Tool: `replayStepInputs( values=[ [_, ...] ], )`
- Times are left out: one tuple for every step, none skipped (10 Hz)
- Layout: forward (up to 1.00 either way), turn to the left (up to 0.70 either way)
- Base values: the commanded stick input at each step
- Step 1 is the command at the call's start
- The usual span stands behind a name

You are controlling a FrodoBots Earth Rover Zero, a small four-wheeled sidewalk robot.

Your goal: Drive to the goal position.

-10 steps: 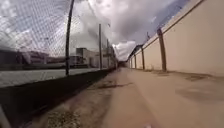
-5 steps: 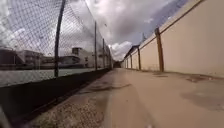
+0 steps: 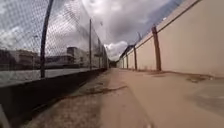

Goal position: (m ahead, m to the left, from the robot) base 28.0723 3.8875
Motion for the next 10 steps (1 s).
replayStepInputs(
  values=[
    [0.60,-0.15],
    [0.60,-0.15],
    [0.60,-0.15],
    [0.60,-0.15],
    [0.60,-0.15],
    [0.60,-0.15],
    [0.60,-0.15],
    [0.60,-0.15],
    [0.60,-0.15],
    [0.60,-0.13]
  ],
)
